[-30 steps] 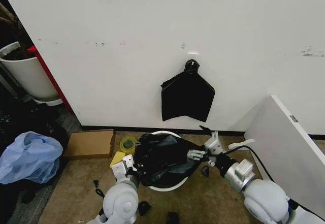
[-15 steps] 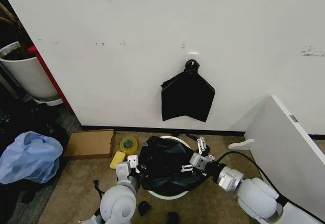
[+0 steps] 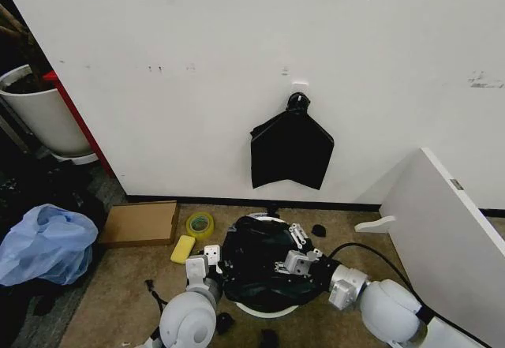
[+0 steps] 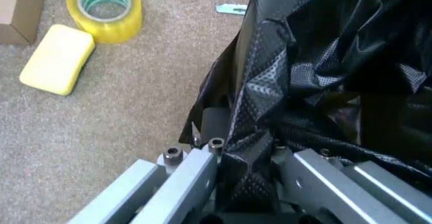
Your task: Place the garbage bag over the trash bin.
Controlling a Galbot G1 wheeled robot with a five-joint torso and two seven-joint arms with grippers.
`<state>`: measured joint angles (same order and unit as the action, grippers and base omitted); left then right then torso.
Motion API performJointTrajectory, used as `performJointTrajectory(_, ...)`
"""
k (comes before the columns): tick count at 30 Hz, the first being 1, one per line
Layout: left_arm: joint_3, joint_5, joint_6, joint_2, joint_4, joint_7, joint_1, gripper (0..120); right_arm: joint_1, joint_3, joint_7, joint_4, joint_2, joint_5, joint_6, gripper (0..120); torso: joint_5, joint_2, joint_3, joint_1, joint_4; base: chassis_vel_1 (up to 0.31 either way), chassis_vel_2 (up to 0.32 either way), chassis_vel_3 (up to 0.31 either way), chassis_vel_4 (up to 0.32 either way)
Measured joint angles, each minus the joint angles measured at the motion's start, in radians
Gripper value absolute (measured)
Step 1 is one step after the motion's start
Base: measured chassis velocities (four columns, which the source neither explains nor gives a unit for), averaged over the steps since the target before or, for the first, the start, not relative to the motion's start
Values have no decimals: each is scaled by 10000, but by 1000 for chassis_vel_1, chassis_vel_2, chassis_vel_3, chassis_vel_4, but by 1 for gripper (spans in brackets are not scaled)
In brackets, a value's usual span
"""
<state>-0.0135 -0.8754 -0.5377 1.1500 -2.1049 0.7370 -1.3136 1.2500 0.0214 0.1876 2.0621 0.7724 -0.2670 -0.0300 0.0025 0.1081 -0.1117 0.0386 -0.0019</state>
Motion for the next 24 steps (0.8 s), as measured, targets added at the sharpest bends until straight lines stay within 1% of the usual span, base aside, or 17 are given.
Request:
performJointTrajectory(1, 82, -18, 19, 7, 9, 10, 17, 0, -7, -33, 78, -132, -29, 50, 196, 45, 1, 0, 0, 0, 0, 0, 0, 0, 0)
performJointTrajectory(2, 115, -20, 23, 17, 22, 11, 19, 0, -4, -33, 109, -173, -51, 97, 232, 40, 1, 0, 0, 0, 0, 0, 0, 0, 0)
performJointTrajectory(4, 157, -21, 29, 31, 43, 12, 28, 0, 22, -23, 139, -195, -101, 167, 261, 34, 1, 0, 0, 0, 0, 0, 0, 0, 0)
performJointTrajectory(5, 157, -21, 29, 31, 43, 12, 28, 0, 22, -23, 139, -195, -101, 167, 261, 34, 1, 0, 0, 0, 0, 0, 0, 0, 0)
performJointTrajectory(12, 196, -31, 46, 23, 91, 15, 56, 0, 64, 4, 141, -134, -173, 477, 197, 4, 1, 0, 0, 0, 0, 0, 0, 0, 0)
performJointTrajectory(13, 196, -31, 46, 23, 91, 15, 56, 0, 64, 4, 141, -134, -173, 477, 197, 4, 1, 0, 0, 0, 0, 0, 0, 0, 0)
performJointTrajectory(15, 196, -32, 51, 21, 101, 15, 58, 0, 78, -2, 127, -122, -176, 645, 156, 0, 1, 0, 0, 0, 0, 0, 0, 0, 0)
performJointTrajectory(19, 183, 95, 70, -39, 142, 25, 41, 0, 212, -34, -23, 176, -232, 2722, 442, 0, 0, 0, 0, 0, -1, 0, 0, 0, 0)
performJointTrajectory(21, 183, 105, 71, -42, 145, 25, 40, 0, 215, -32, -30, 190, -232, 2803, 459, 0, 0, 0, 0, 0, -1, 0, 0, 0, 0)
performJointTrajectory(23, 191, 295, 112, -118, 179, -23, 13, 0, 221, 26, -155, 379, -229, 3872, 684, 0, 1, 0, 0, 0, -1, 0, 0, 0, 0)
performJointTrajectory(24, 210, 599, 226, -244, 225, -242, -23, 0, 136, 144, -419, 568, -229, 5061, 983, 0, 1, 0, 0, 0, 1, 0, 0, 0, 0)
